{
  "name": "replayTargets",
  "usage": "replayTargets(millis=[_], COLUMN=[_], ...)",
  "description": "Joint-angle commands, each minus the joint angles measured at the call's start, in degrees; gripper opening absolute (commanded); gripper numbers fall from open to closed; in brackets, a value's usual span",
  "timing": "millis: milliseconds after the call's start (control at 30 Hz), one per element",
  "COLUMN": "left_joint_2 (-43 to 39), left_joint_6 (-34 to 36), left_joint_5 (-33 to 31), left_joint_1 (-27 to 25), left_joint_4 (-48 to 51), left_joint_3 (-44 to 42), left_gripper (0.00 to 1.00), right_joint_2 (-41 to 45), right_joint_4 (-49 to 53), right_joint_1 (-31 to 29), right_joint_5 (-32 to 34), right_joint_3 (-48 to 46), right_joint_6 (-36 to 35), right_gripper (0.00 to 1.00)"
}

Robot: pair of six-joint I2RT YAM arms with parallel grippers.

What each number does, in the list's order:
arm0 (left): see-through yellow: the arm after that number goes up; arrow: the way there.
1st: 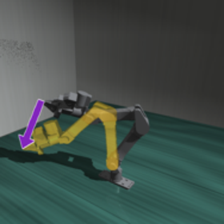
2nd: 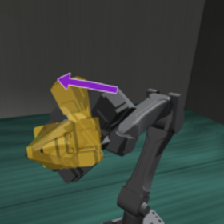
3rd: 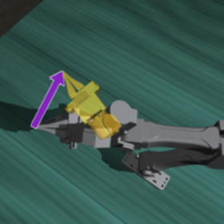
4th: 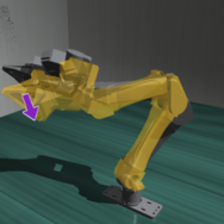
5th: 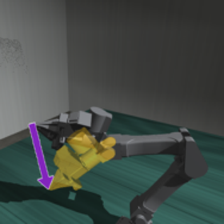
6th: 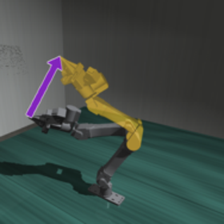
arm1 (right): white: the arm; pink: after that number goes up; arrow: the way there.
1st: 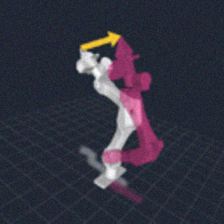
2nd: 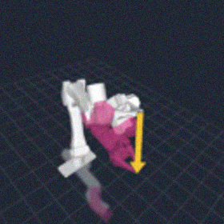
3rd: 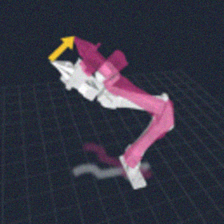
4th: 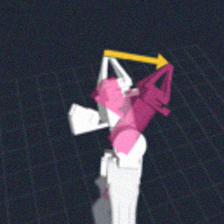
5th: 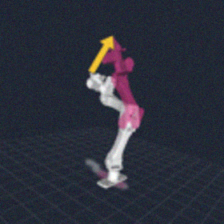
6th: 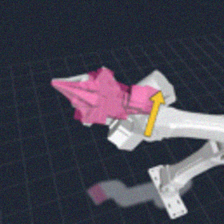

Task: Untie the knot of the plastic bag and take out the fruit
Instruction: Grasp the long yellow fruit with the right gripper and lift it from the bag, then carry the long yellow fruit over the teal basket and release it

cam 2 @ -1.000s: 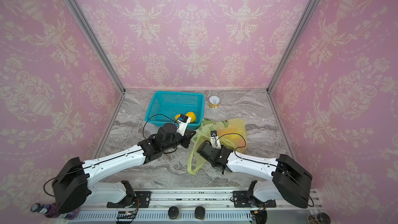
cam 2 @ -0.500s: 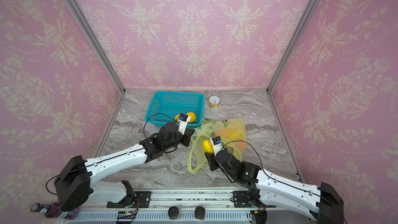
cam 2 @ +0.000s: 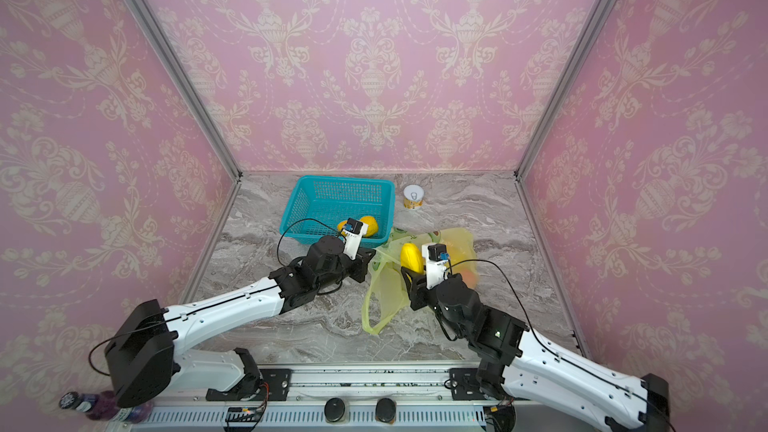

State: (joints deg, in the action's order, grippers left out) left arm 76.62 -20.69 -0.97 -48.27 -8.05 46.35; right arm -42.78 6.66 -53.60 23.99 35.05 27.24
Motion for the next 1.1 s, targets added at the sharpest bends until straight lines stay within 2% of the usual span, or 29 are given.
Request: replayTargets(millis=[0,100,267,533,733,900,1067], left_joint_2=[0.1,0.2,0.5,0.3,0.2,-0.1,-0.3], left_joint_6=[0.8,1.0,0.9,1.8,2.0,2.5,2.4], left_joint_5=[0.2,0.8,1.9,1.1,1.5,0.4,0.7], left_joint_1=[-0.2,-0.2,-0.2,-0.2,-0.2,-0.2,-0.2], left_joint_4=[-0.1,0.0,-0.3,-0.8,-0.7,-0.6,-1.0], left_joint_3=[-0.5,-0.1,-0.1,-1.3,-0.9,-1.4,-1.8], left_gripper=[0.00,0.00,0.00,0.00,0.00,0.00,0.00], right_joint_2=[-8.5,-17.7,-34.8,-65.3,-85.5,-96.9,-101.1], right_joint_4=[1.6,1.1,4.7,21.4,34.0,40.9,42.2], right_joint_1=[5.9,11.0,14.2,17.0,17.9,18.4,19.3], right_joint_5=[-2.7,-8.3,-10.7,-15.8,-15.8,-15.1,-14.2], right_joint_3=[6.8,13.3,28.5,61.2,86.3,101.1,103.9], right_joint_6=[1.9,2.2,-0.5,-4.0,-5.3,-6.1,-6.2], right_gripper=[0.05,0.04,0.04,0.04,0.05,0.09,0.16])
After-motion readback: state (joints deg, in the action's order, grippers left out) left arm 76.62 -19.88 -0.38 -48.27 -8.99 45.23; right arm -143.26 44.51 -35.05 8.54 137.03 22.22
